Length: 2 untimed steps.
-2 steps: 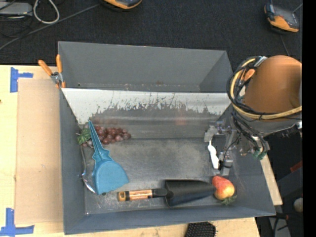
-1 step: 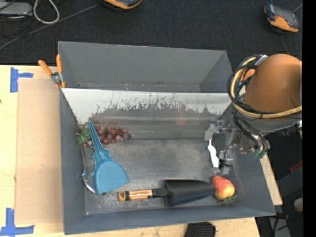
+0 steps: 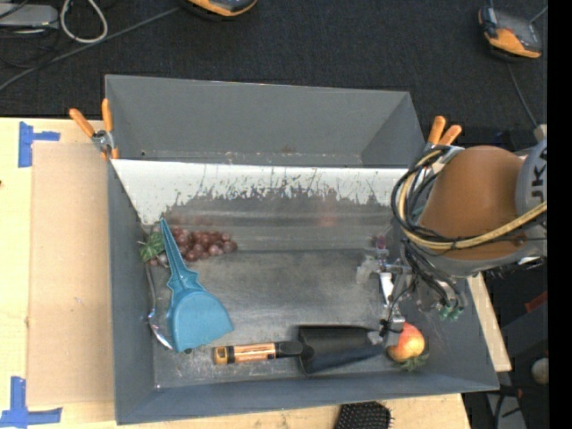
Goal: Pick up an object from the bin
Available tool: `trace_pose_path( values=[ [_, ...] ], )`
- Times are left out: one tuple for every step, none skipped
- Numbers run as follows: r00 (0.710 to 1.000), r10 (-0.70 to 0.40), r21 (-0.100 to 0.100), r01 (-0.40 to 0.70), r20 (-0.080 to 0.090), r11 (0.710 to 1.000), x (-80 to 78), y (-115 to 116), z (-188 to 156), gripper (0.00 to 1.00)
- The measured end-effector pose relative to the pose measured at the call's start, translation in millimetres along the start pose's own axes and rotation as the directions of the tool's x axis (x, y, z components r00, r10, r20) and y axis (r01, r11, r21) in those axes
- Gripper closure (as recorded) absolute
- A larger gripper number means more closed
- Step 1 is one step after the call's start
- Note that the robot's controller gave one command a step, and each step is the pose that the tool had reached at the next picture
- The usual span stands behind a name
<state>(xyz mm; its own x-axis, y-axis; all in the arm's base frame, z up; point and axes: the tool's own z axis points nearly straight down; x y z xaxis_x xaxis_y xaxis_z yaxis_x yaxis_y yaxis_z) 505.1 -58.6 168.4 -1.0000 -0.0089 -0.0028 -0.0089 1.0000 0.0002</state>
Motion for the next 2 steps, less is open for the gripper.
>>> trace_pose_path(
  values=[
    [0.995,-0.095,0.001,0.095,0.003,0.995,37.2,14.7,22.9,0.0],
    [1.0,-0.022,0.0,0.022,0.001,1.0,20.4,12.9,88.1,0.0]
  ],
)
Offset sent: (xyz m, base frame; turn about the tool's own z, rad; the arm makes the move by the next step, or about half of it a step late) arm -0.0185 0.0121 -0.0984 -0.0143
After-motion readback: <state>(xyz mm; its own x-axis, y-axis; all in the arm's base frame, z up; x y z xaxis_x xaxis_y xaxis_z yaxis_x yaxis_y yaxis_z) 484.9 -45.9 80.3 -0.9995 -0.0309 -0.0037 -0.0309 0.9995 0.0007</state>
